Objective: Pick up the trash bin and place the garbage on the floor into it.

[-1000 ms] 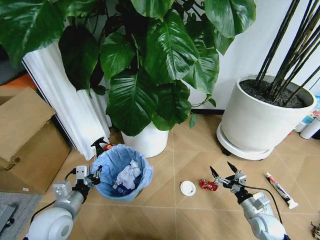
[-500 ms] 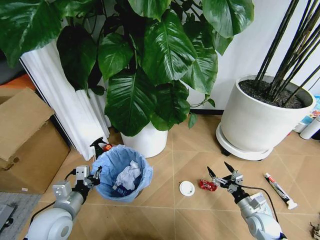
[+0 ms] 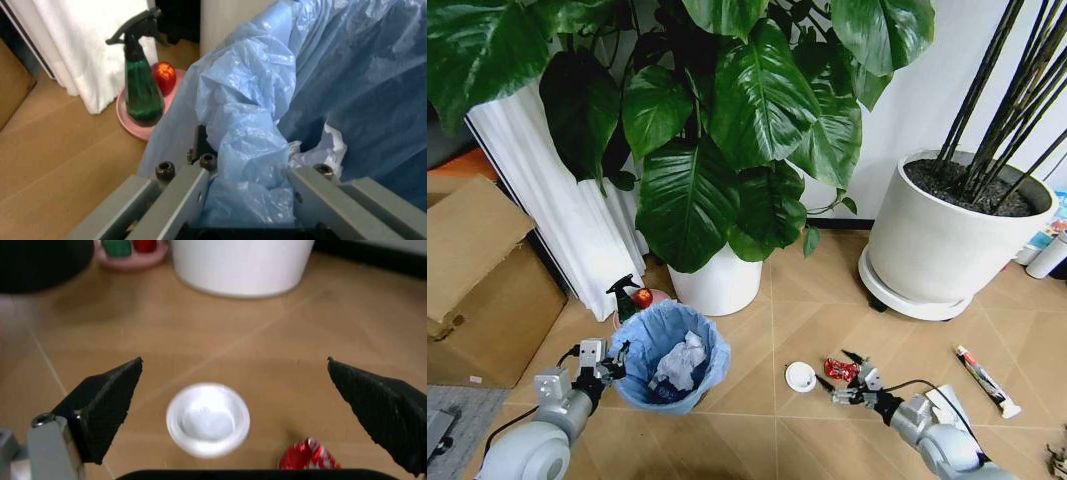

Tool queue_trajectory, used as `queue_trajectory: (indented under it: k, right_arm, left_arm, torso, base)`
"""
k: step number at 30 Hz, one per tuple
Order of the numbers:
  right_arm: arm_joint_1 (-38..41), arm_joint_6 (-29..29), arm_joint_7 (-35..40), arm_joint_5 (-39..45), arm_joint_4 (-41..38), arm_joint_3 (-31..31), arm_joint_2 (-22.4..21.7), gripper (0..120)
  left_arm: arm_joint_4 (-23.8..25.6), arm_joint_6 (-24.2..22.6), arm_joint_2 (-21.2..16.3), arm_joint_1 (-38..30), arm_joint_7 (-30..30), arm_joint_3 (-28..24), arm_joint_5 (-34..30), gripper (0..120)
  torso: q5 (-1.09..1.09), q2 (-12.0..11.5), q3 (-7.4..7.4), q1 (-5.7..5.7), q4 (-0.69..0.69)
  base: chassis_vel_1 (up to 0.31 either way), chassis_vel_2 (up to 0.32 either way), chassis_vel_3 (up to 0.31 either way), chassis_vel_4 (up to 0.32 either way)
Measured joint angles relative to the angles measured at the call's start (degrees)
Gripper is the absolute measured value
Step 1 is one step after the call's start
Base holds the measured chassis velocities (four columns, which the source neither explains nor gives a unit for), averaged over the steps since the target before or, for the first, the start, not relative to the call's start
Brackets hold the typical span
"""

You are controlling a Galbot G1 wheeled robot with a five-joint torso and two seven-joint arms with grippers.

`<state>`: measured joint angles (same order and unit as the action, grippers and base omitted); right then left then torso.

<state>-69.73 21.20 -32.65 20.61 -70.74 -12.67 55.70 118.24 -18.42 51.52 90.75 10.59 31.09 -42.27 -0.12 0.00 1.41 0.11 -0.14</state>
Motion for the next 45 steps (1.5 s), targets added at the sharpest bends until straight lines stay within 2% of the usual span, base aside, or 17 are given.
queue_trajectory:
  k: [7,13,16,19,25,31,33,35,37,39,40,42,43,44,45]
  right_arm:
    - [3.31,2.42,-4.7,-7.37,7.42,0.71,0.2,100]
    - [5.43,6.1,-7.83,-8.75,12.04,0.51,-0.1,100]
    - [9.18,10.53,-11.94,-10.03,17.27,0.64,0.81,100]
    - [10.99,11.95,-13.93,-9.98,19.18,1.11,1.31,100]
    - [11.9,11.86,-15.17,-8.04,19.07,1.45,1.85,100]
    - [11.53,9.23,-15.79,-2.28,17.04,2.79,1.43,100]
    - [11.09,7.43,-17.22,3.41,14.98,6.35,-0.41,100]
    - [11.0,7.28,-17.73,4.2,13.6,8.04,-1.54,100]
    - [10.08,6.03,-15.38,7.02,7.2,13.05,-5.88,100]
    - [9.88,1.94,-7.57,9.41,-2.48,20.47,-13.48,100]
    - [9.88,1.94,-7.57,9.41,-2.48,20.47,-13.48,100]
    - [12.97,-1.13,-4.69,10.46,-5.94,26.97,-18.76,100]
    - [15.91,-1.51,-5.25,11.32,-5.14,30.76,-19.81,100]
    - [15.91,-1.51,-5.25,11.32,-5.14,30.76,-19.81,100]
    - [18.24,-1.81,-6.21,12.29,-3.89,33.71,-20.01,100]
  left_arm:
    - [-0.91,0.0,-0.05,-0.99,0.1,-0.33,0.23,1]
    - [-2.11,0.62,0.67,-0.66,-0.69,-0.77,2.27,1]
    - [-2.71,0.86,1.22,-0.8,-0.82,-0.84,2.84,1]
    - [-2.92,0.9,1.57,-1.17,-0.82,-0.84,2.94,1]
    - [-2.94,0.91,1.68,-1.48,-0.77,-0.79,2.71,1]
    - [-2.98,0.9,1.51,-1.46,-0.75,-0.75,2.4,1]
    - [-3.04,0.9,0.73,-1.41,-0.77,-0.75,2.1,1]
    - [-3.04,0.9,0.48,-1.41,-0.79,-0.73,1.96,1]
    - [-3.04,0.85,0.14,-1.58,-0.77,-0.61,1.67,1]
    - [-3.09,0.83,0.22,-1.62,-0.75,-0.5,1.65,1]
    - [-3.09,0.83,0.22,-1.62,-0.75,-0.5,1.65,1]
    - [-3.37,0.83,0.93,-1.79,-0.79,-0.48,1.99,1]
    - [-3.5,0.88,1.39,-1.86,-0.86,-0.48,2.32,1]
    - [-3.5,0.88,1.39,-1.86,-0.86,-0.48,2.32,1]
    - [-3.59,0.94,1.71,-1.93,-0.91,-0.47,2.56,1]
  torso:
    - [0.01,0.0,0.0,0.0,-0.03]
    - [0.01,0.0,0.0,0.0,-0.02]
    - [0.02,0.0,0.0,0.0,0.0]
    - [0.01,0.0,0.0,0.0,0.0]
    - [0.02,0.0,0.0,0.0,-0.01]
    - [0.01,0.0,0.0,0.0,0.0]
    - [0.02,0.0,0.0,0.0,-0.02]
    - [0.03,0.0,0.0,0.0,-0.02]
    - [0.03,0.0,0.0,0.0,-0.02]
    - [0.03,0.0,0.0,0.0,-0.01]
    - [0.03,0.0,0.0,0.0,-0.01]
    - [-0.02,0.0,-0.01,0.0,-0.02]
    - [0.01,0.0,0.0,0.0,-0.02]
    - [0.01,0.0,0.0,0.0,-0.02]
    - [0.03,0.0,-0.01,0.0,0.0]
  base:
    - [0.0,0.0,0.0,0.0]
    - [0.0,0.0,0.0,0.0]
    - [0.0,0.0,0.0,0.0]
    - [0.0,0.0,0.0,0.0]
    - [0.0,0.0,0.0,0.0]
    - [0.0,0.0,0.0,0.0]
    - [0.0,0.0,0.0,0.0]
    - [0.0,0.0,0.0,0.0]
    - [0.0,0.0,0.0,0.0]
    - [0.0,0.0,0.0,0.0]
    - [0.0,0.0,0.0,0.0]
    - [0.0,0.0,0.0,0.0]
    - [0.0,0.0,0.0,0.0]
    - [0.0,0.0,0.0,0.0]
    - [0.0,0.0,0.0,0.0]
